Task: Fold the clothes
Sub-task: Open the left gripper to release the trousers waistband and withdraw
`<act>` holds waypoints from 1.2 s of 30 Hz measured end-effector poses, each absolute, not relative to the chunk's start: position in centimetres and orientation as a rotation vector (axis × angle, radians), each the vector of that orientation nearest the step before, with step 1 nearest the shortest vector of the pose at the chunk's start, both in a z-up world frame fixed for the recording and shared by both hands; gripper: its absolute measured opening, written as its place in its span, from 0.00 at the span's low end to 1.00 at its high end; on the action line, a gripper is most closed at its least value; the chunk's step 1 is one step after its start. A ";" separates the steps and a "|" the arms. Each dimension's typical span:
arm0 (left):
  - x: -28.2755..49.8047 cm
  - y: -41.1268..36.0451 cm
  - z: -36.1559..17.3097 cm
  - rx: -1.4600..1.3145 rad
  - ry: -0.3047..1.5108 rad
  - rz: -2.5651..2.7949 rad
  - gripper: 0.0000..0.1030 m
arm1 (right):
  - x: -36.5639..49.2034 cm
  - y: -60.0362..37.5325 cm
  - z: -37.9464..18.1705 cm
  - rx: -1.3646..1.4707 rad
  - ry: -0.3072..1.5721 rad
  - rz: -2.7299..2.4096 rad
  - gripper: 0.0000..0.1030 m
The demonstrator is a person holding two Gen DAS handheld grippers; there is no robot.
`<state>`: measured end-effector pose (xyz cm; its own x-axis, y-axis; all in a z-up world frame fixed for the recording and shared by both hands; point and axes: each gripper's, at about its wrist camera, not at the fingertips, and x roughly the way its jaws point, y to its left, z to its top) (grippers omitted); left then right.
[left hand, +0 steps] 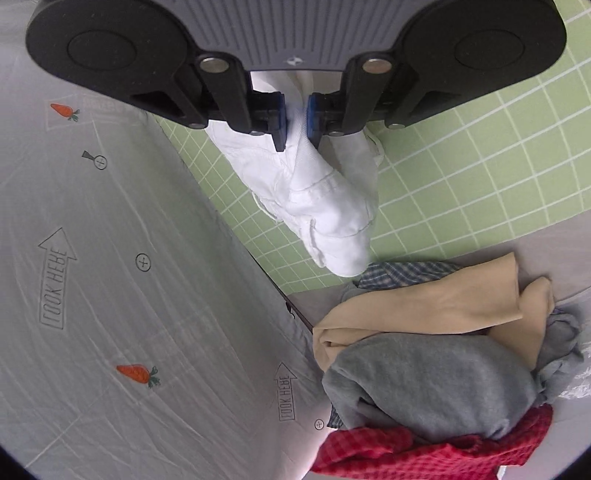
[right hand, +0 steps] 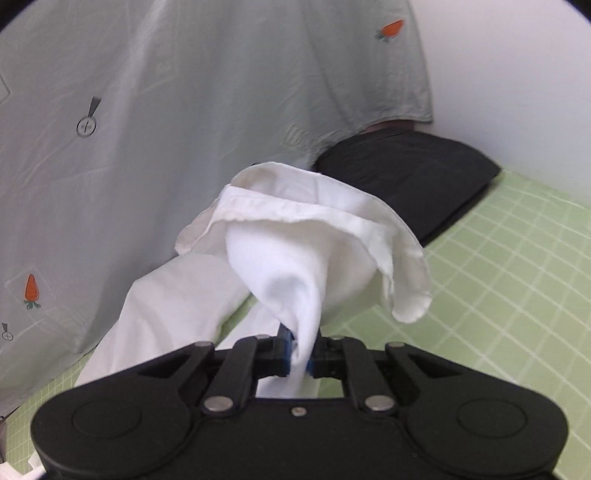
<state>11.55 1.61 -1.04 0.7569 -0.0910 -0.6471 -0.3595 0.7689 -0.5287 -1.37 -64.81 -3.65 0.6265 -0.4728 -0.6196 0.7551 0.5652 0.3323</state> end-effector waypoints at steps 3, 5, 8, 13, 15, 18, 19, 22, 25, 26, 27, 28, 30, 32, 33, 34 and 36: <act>8.0 2.3 0.8 -0.688 0.685 0.147 0.11 | -6.7 -64.1 -0.6 0.625 0.437 -0.795 0.08; 5.8 2.8 1.6 -0.695 0.676 0.146 0.11 | -9.2 -63.0 1.8 0.585 0.406 -0.810 0.08; 3.1 3.5 1.4 -0.729 0.698 0.178 0.13 | -11.7 -62.0 3.9 0.547 0.383 -0.825 0.08; 1.4 3.9 -4.8 -0.645 0.934 0.274 0.20 | -10.4 -63.2 -1.2 0.550 0.616 -0.826 0.19; -0.9 4.6 -6.5 -0.696 0.962 0.290 0.25 | -10.1 -62.9 -3.8 0.553 0.702 -0.841 0.29; -3.6 6.3 -7.2 -0.726 0.942 0.344 0.33 | -11.3 -60.9 -5.7 0.617 0.703 -0.835 0.47; -4.2 6.9 -7.4 -0.721 0.933 0.359 0.34 | -11.7 -60.3 -6.1 0.638 0.700 -0.825 0.51; -5.2 8.6 -7.9 -0.716 0.921 0.367 0.42 | -12.8 -58.8 -6.9 0.637 0.730 -0.816 0.55; -5.0 9.6 -9.0 -0.724 0.942 0.366 0.42 | -11.8 -57.5 -7.7 0.624 0.757 -0.810 0.59; -4.7 9.8 -9.4 -0.730 0.949 0.355 0.42 | -11.7 -57.2 -7.9 0.633 0.760 -0.806 0.59; -4.5 10.0 -9.8 -0.736 0.956 0.344 0.43 | -11.5 -56.8 -8.0 0.643 0.762 -0.802 0.60; -4.1 10.0 -10.2 -0.741 0.962 0.332 0.44 | -11.3 -56.4 -8.2 0.652 0.764 -0.797 0.60; -3.2 9.9 -10.9 -0.748 0.972 0.305 0.51 | -11.0 -55.4 -8.3 0.660 0.766 -0.788 0.61; -2.3 9.6 -11.4 -0.739 0.978 0.274 0.55 | -10.5 -54.3 -8.3 0.655 0.768 -0.778 0.64; -1.8 9.5 -11.7 -0.732 0.985 0.256 0.57 | -10.2 -53.7 -8.3 0.651 0.770 -0.773 0.65; -1.3 9.4 -11.9 -0.725 0.997 0.243 0.57 | -10.0 -53.0 -8.3 0.647 0.772 -0.769 0.66; -0.5 9.2 -12.3 -0.708 1.023 0.233 0.55 | -9.6 -51.8 -8.4 0.648 0.776 -0.762 0.67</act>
